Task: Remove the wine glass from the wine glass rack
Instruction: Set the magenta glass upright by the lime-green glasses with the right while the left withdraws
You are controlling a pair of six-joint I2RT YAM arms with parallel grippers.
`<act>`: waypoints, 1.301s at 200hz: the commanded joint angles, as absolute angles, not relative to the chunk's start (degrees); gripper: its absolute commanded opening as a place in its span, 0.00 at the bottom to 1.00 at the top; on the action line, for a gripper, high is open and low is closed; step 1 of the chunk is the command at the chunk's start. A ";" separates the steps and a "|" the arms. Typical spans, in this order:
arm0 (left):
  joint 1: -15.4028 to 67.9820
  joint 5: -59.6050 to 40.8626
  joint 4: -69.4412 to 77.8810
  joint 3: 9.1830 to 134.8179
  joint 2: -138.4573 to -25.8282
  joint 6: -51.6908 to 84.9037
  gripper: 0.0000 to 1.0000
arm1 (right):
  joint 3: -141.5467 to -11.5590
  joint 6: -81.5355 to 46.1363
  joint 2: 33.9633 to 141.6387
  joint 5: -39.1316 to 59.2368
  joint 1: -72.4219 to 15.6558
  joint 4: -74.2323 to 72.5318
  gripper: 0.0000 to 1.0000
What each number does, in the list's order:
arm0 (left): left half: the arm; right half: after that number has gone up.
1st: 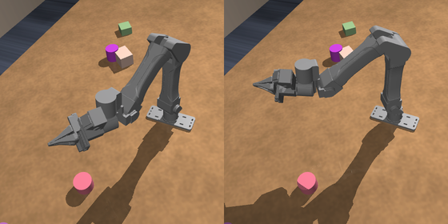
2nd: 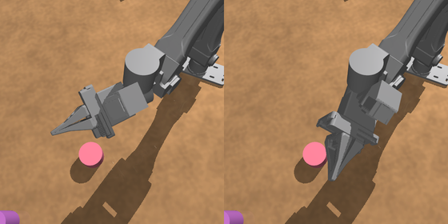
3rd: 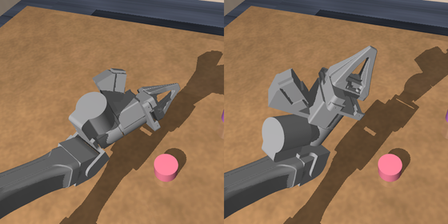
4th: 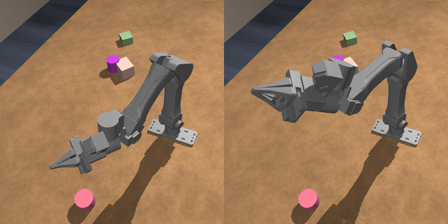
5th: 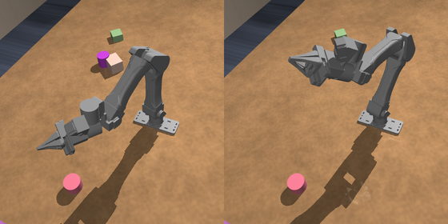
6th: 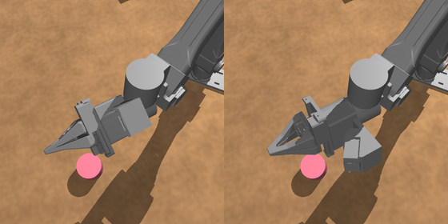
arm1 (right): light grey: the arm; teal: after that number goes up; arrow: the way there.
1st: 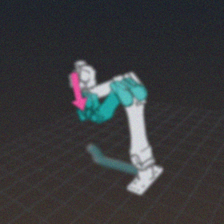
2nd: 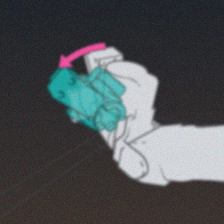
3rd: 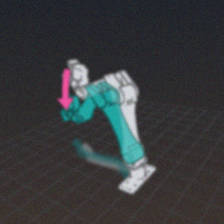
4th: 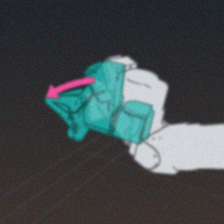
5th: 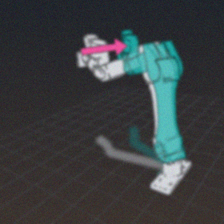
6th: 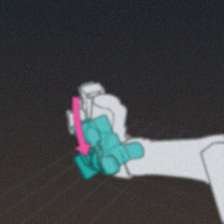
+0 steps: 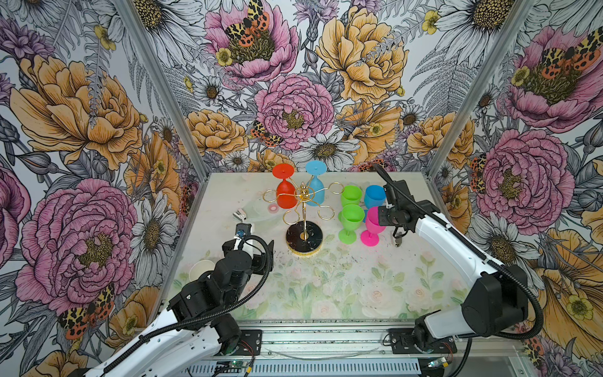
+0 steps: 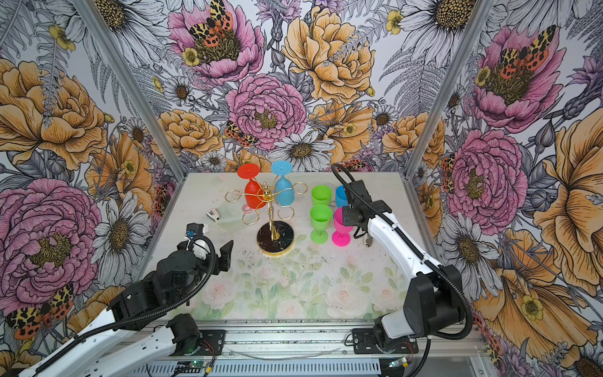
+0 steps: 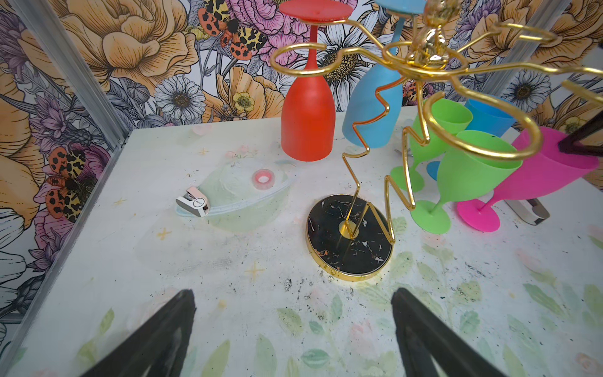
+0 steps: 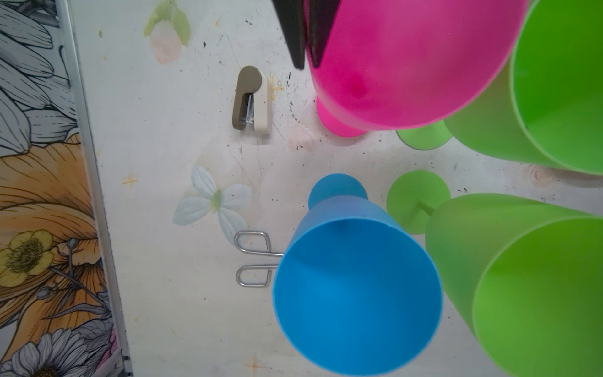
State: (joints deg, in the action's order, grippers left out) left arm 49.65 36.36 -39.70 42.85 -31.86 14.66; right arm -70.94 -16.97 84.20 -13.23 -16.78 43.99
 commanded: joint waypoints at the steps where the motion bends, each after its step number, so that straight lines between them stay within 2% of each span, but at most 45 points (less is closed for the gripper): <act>1: 49.00 35.95 -40.14 44.10 -31.09 15.26 0.95 | -73.98 -16.19 86.21 -12.11 -16.24 41.53 0.00; 185: 47.74 35.06 -39.81 44.12 -31.55 15.02 0.96 | -75.34 -15.76 89.61 -11.34 -14.56 41.13 0.00; 237: 47.70 34.90 -39.89 43.98 -30.72 14.85 0.96 | -74.77 -15.60 89.03 -11.55 -14.40 41.22 0.08; 260: 47.77 34.88 -39.90 43.95 -30.27 14.69 0.96 | -74.84 -15.52 88.70 -11.60 -14.27 41.22 0.17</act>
